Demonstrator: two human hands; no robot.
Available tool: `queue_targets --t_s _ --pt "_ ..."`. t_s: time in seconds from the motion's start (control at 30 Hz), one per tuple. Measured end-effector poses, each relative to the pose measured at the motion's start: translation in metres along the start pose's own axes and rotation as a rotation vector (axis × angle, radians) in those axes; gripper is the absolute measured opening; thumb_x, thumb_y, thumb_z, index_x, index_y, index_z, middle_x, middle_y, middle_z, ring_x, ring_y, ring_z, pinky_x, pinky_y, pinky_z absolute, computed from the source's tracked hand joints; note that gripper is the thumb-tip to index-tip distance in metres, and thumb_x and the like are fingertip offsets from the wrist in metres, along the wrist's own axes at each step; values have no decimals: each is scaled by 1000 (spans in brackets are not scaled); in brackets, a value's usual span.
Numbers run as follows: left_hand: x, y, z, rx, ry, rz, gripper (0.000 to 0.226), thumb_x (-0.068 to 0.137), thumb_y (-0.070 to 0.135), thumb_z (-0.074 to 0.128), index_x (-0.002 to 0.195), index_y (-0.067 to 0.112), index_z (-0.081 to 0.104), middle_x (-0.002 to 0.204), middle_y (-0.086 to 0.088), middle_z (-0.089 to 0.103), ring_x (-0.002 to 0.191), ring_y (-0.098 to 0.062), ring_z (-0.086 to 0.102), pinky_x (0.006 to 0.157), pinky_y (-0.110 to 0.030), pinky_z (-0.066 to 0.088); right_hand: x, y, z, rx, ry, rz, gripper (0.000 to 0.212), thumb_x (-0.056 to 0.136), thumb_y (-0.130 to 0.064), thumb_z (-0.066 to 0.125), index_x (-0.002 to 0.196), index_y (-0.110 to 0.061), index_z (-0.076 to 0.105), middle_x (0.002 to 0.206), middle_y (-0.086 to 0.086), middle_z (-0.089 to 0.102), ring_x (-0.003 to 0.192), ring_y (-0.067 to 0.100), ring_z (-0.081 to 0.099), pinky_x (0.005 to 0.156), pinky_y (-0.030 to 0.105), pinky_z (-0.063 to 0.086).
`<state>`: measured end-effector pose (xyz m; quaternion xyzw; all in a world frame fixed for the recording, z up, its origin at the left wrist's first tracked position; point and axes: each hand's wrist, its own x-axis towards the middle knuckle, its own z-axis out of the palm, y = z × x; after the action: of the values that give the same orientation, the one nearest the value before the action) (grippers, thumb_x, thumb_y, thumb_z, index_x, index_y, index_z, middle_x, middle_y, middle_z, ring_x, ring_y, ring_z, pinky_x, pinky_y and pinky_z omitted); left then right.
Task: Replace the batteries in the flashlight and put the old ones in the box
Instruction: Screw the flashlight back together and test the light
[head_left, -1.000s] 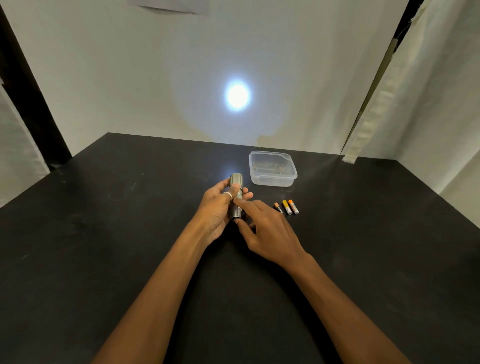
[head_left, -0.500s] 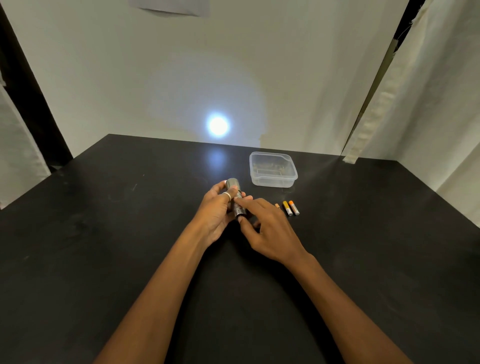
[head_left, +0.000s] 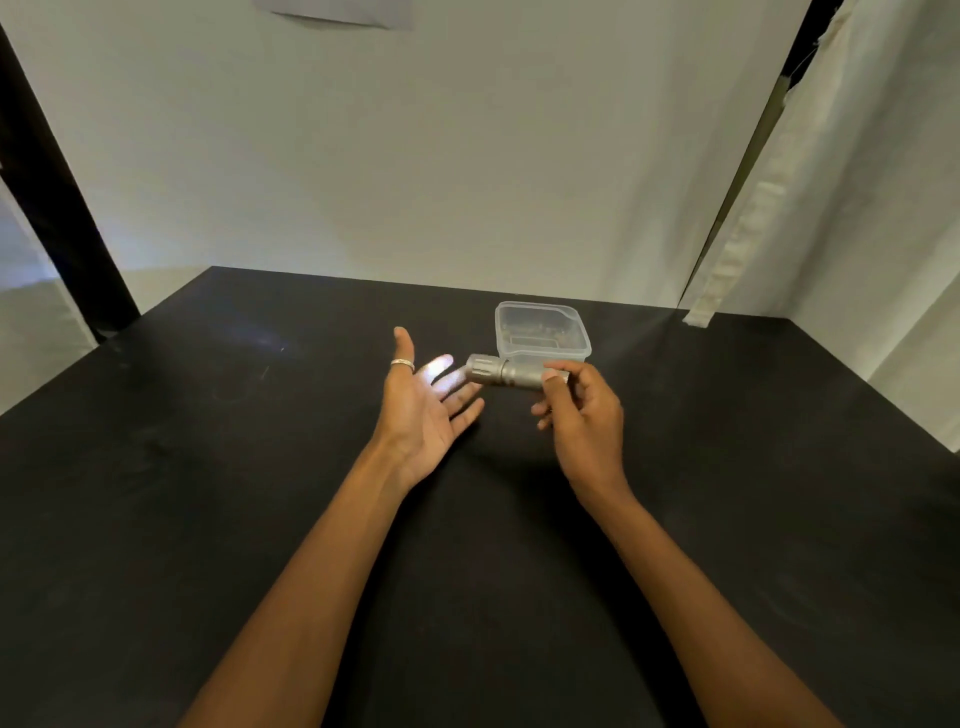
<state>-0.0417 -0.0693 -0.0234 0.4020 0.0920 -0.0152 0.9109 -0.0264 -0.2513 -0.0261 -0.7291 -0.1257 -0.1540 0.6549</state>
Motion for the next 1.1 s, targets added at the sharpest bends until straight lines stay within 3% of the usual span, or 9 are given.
queue_targets --t_s 0.1,0.2,0.47,0.8,0.93,1.1 --pt "-2 2 2 -54 -25 -9 99 87 85 37 153 11 42 151 -13 54 144 -28 45 112 -44 36 6 -2 -8 131 66 70 13 99 -18 60 97 -12 71 71 5 65 58 16 56 52 28 47" --pt "-3 2 2 -52 -46 5 98 86 86 36 150 14 47 152 -11 53 148 -26 39 122 -44 28 6 -2 -12 163 74 55 16 94 -11 58 88 -7 72 68 6 58 55 14 49 49 25 43" --pt "-3 5 -2 -77 -72 55 94 86 86 39 147 16 51 151 -9 55 151 -24 35 125 -47 21 10 -3 -14 209 179 95 20 88 -24 57 93 -12 71 73 2 63 54 10 52 50 24 45" --pt "-1 6 -5 -81 -86 64 84 84 86 42 131 20 63 146 -9 60 149 -25 38 124 -48 22 13 3 -17 138 278 151 21 96 -17 51 94 -13 72 76 0 62 61 8 51 51 23 44" --pt "-3 8 -5 -103 -115 56 91 84 87 39 141 18 57 144 -8 62 147 -24 40 123 -47 22 12 1 -17 130 240 146 24 95 -13 49 88 -13 72 81 3 62 69 13 51 54 26 44" --pt "-5 8 -4 -155 -139 54 96 85 86 38 151 17 47 148 -10 58 147 -26 40 125 -49 21 12 -2 -17 235 218 204 25 92 -10 47 91 -7 72 83 11 63 62 14 50 47 24 41"
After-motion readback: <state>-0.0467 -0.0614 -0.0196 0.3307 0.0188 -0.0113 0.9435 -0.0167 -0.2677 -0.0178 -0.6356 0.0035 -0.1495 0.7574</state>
